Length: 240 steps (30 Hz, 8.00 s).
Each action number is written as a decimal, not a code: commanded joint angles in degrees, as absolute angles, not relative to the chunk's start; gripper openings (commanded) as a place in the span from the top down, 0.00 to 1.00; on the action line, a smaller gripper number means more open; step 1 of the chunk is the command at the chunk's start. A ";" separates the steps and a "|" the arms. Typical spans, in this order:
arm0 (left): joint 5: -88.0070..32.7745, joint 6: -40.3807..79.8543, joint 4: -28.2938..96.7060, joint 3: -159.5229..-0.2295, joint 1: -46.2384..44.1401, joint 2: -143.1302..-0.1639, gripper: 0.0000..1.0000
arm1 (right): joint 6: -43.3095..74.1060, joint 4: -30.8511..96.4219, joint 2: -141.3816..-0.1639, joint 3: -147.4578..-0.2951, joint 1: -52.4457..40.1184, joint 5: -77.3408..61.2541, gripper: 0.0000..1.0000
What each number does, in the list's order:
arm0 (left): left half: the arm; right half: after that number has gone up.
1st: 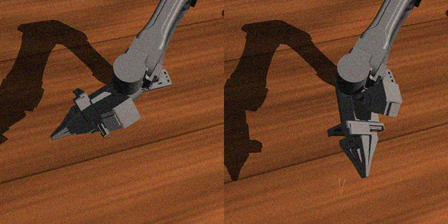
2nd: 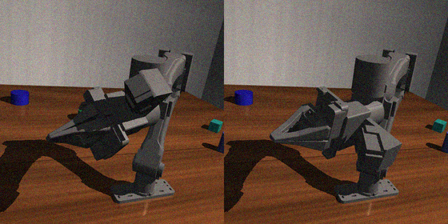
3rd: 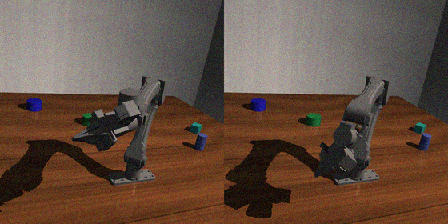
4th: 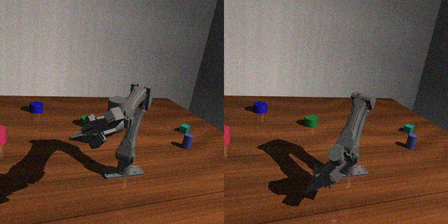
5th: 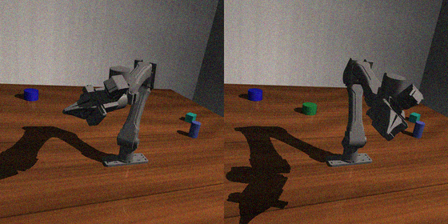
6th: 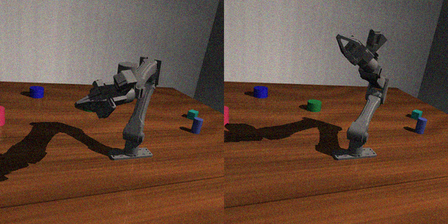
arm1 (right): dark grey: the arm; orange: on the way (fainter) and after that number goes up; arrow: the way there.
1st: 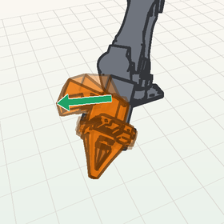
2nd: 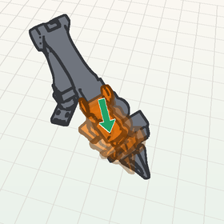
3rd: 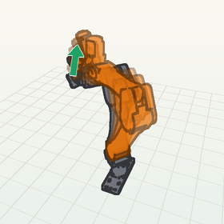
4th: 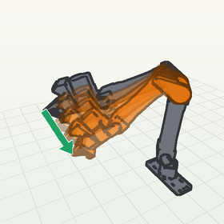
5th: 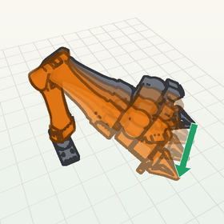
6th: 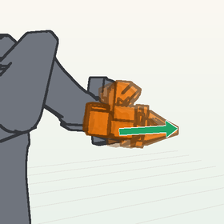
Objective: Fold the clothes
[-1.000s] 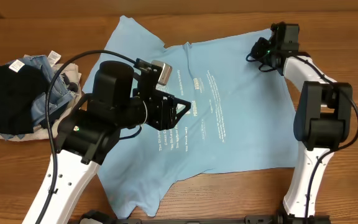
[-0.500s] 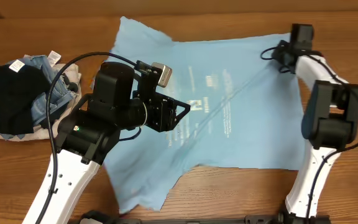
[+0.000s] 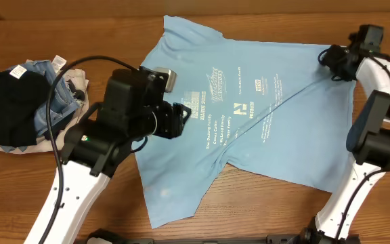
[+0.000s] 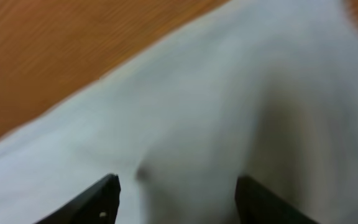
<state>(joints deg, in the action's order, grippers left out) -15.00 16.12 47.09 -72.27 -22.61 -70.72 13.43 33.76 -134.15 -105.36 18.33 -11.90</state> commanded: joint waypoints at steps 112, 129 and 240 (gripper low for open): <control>5.17 4.86 86.35 -119.96 -0.78 -93.03 0.43 | 12.49 64.20 -79.61 -82.54 14.48 -19.09 0.45; -15.40 17.26 80.14 -58.67 -5.17 -61.91 0.51 | 17.45 57.98 -85.12 -81.32 14.46 -19.16 0.35; -10.11 55.59 52.05 -23.49 -12.78 -69.63 0.78 | 13.23 73.80 -83.57 -79.13 20.60 -25.82 0.29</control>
<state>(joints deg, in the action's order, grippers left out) -9.26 60.42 55.02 -24.71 -12.40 -68.20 13.85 74.13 -83.81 -79.33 20.62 -25.06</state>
